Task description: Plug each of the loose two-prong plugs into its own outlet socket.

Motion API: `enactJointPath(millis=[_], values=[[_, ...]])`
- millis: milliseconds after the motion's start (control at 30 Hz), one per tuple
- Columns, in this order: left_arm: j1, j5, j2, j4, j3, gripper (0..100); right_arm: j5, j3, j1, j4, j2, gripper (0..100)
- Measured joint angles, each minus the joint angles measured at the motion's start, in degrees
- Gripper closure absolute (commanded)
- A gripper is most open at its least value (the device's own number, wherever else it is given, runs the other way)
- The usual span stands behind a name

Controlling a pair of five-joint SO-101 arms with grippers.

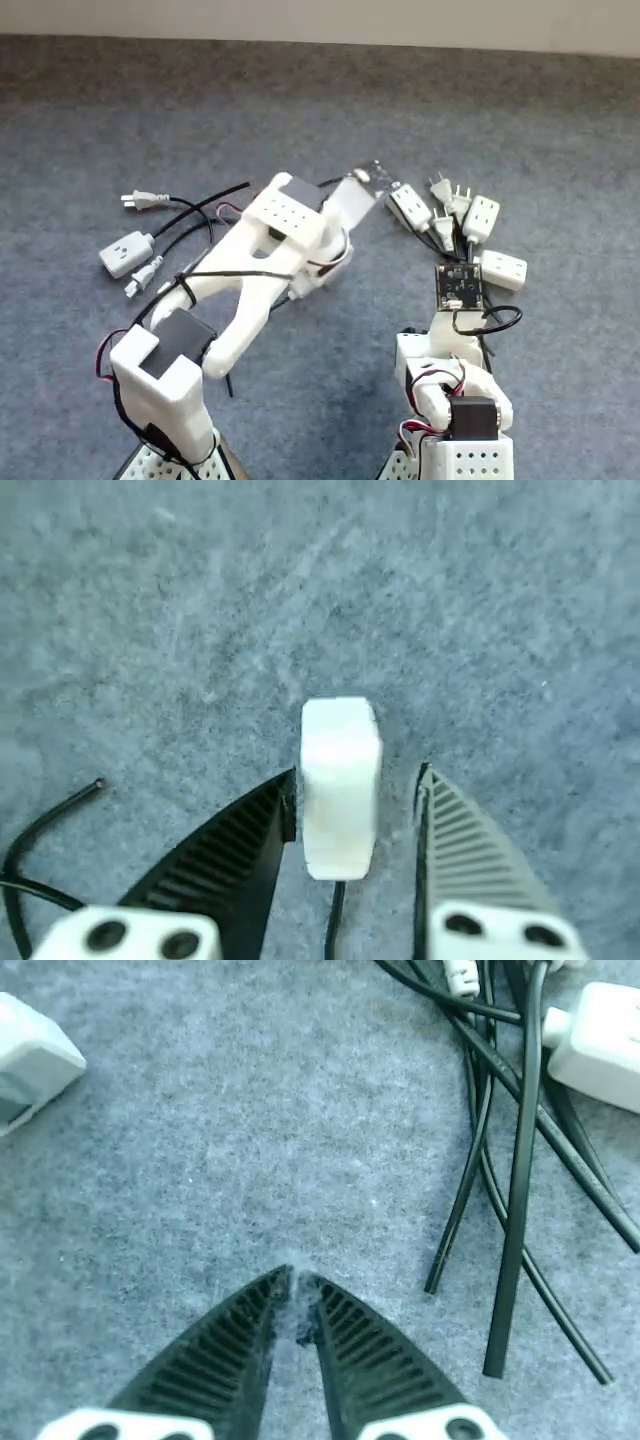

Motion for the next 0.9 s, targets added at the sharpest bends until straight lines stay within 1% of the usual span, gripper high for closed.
enactJointPath(millis=[67,267,433,567,667,800,900], values=[[0.4,0.4,0.0,0.1,-3.3,79,0.0,0.0,0.0,0.0,0.0,99.1],[-0.6,0.4,-0.6,5.5,-11.5,79,0.0,0.0,0.0,0.0,0.0,99.1],[-6.9,-5.5,2.1,6.4,-13.0,79,0.0,0.0,0.0,0.0,0.0,99.1],[-9.6,-7.0,6.9,6.4,-13.1,79,0.0,0.0,0.0,0.0,0.0,99.1],[-9.8,-8.5,8.3,6.4,-13.1,79,0.0,0.0,0.0,0.0,0.0,99.1],[-9.3,-8.6,8.8,6.4,-13.1,79,0.0,0.0,0.0,0.0,0.0,99.1],[-7.4,-8.6,9.0,6.9,-13.1,79,0.0,0.0,0.0,0.0,0.0,99.1]])
